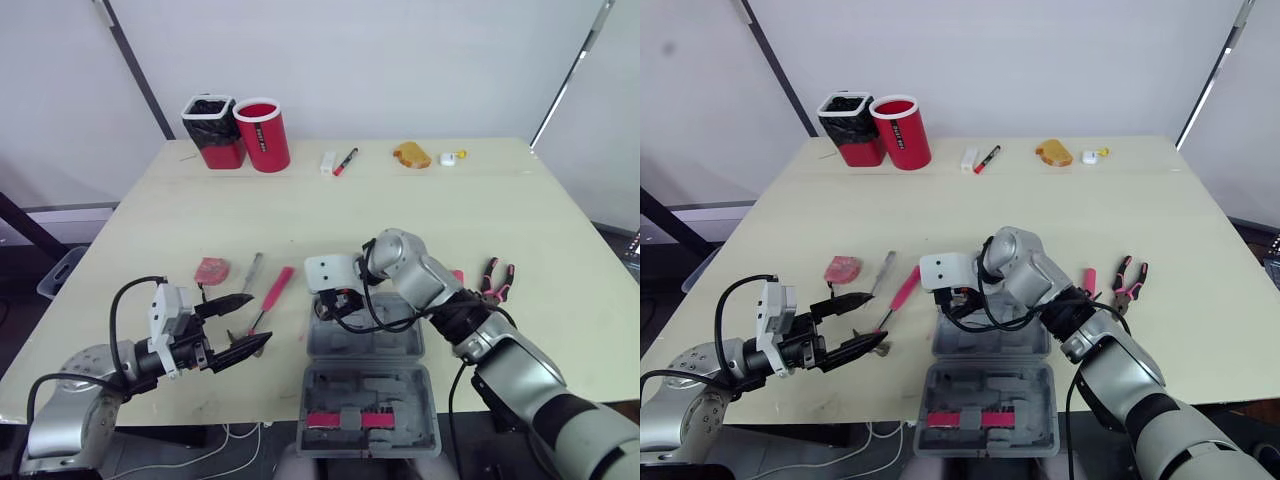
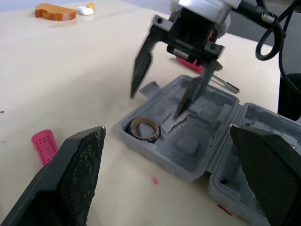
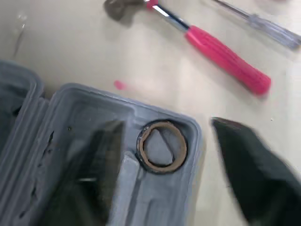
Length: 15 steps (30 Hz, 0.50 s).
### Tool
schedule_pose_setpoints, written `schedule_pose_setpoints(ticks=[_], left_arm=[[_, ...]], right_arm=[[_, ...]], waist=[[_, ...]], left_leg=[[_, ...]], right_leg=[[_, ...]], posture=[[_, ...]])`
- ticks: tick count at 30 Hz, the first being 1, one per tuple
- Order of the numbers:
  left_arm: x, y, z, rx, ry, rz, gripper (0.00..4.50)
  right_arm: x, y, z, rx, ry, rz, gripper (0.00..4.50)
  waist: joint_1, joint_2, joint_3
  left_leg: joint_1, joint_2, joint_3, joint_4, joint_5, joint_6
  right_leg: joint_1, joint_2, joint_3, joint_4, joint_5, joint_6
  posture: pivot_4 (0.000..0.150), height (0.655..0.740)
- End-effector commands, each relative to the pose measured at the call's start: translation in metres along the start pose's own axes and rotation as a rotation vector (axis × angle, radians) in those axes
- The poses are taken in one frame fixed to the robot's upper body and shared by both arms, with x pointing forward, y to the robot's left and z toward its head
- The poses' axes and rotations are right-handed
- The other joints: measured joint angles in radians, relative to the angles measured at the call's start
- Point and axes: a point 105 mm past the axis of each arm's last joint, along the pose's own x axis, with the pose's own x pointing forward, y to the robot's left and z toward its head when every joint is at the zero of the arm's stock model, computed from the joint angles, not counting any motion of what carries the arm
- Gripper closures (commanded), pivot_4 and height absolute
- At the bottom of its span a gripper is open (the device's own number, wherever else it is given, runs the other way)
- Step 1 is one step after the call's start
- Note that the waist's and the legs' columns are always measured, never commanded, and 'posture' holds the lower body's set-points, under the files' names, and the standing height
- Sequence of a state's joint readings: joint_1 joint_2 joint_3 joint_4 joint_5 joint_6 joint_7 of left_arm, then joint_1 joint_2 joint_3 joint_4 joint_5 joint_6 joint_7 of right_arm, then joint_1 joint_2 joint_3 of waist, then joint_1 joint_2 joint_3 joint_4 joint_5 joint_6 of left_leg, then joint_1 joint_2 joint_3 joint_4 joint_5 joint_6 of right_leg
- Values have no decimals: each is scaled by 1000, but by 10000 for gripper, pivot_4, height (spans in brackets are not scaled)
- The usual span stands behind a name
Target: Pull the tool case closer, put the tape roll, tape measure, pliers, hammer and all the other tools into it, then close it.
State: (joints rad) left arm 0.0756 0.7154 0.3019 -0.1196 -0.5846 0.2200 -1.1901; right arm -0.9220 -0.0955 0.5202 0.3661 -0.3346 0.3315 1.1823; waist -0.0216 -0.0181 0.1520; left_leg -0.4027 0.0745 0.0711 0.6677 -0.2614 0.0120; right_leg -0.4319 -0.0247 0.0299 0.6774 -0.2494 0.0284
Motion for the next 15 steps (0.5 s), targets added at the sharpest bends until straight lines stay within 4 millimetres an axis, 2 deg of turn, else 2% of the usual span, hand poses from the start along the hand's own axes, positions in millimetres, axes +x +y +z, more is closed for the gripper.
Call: schedule_pose_setpoints(ticks=[1, 5, 8, 9, 15], left_arm=[[-1, 3, 4, 36, 9, -21, 0], [0, 5, 4, 41, 9, -35, 0], [2, 5, 4, 45, 10, -47, 0], [2, 6, 4, 45, 11, -47, 0], [2, 9, 3, 55, 24, -56, 0]], right_arm=[[-6, -6, 16, 113, -150, -116, 15755], [-3, 0, 7, 236, -196, -164, 15755], [3, 6, -6, 298, -196, -203, 24542], [4, 7, -9, 298, -193, -220, 29214], [12, 11, -16, 341, -220, -237, 29214]], waist=[[0, 0, 0], [1, 0, 0], [2, -1, 0], [2, -1, 0], [-5, -1, 0]], left_leg=[[0, 0, 0, 0, 0, 0], [0, 0, 0, 0, 0, 0], [0, 0, 0, 0, 0, 0], [0, 0, 0, 0, 0, 0], [0, 0, 0, 0, 0, 0]], right_leg=[[0, 0, 0, 0, 0, -1], [0, 0, 0, 0, 0, 0], [0, 0, 0, 0, 0, 0], [0, 0, 0, 0, 0, 0], [0, 0, 0, 0, 0, 0]], posture=[[1500, 7400], [1500, 7400], [1500, 7400], [1500, 7400], [1500, 7400]])
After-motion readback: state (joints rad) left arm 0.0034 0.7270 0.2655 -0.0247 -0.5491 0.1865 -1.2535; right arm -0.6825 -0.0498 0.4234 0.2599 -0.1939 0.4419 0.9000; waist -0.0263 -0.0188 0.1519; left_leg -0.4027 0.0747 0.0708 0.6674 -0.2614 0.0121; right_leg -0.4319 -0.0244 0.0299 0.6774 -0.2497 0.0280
